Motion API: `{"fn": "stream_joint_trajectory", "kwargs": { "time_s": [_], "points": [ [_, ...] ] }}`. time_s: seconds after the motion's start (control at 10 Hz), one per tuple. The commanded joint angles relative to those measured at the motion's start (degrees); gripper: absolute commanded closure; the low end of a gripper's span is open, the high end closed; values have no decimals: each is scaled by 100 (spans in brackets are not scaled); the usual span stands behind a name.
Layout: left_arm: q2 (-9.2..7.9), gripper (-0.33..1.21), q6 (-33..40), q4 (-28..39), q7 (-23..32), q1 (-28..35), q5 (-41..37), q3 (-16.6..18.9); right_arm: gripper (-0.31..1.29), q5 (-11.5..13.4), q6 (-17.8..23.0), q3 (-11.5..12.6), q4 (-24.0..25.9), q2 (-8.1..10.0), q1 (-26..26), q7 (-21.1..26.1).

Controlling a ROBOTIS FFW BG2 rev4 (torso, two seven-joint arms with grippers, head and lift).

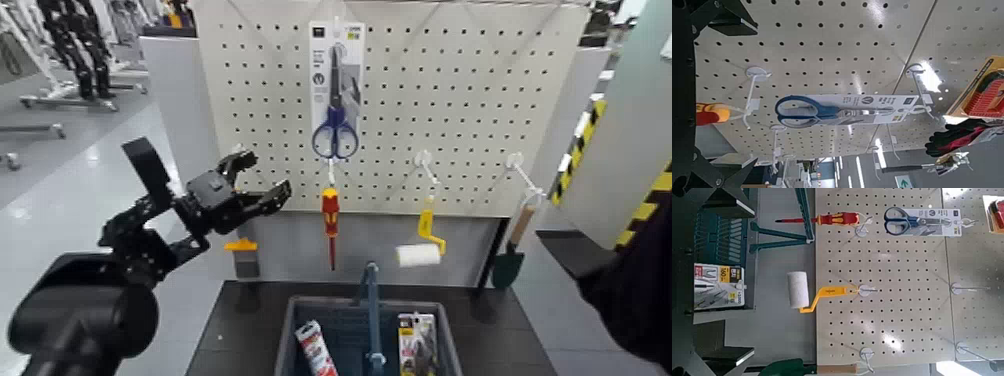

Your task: Put the blue scissors into the crate.

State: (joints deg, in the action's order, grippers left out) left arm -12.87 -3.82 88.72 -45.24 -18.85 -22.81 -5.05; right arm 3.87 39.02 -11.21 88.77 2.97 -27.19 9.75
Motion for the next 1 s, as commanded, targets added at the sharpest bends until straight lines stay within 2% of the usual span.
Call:
{"fn": "stream_joint_trajectory", "kwargs": {
  "time_s": [0.1, 0.5, 1.0],
  "points": [
    [39, 17, 48, -505, -284, -585, -119, -145, 8, 0, 0, -31, -9, 11, 20, 0],
    [92, 18, 48, -1120, -767, -1446, -259, -427, 8, 0, 0, -66, -17, 28, 56, -9],
    [145, 22, 92, -1674, -1154, -2097, -242, -804, 8, -9, 0, -75, -26, 20, 73, -35]
  ]
}}
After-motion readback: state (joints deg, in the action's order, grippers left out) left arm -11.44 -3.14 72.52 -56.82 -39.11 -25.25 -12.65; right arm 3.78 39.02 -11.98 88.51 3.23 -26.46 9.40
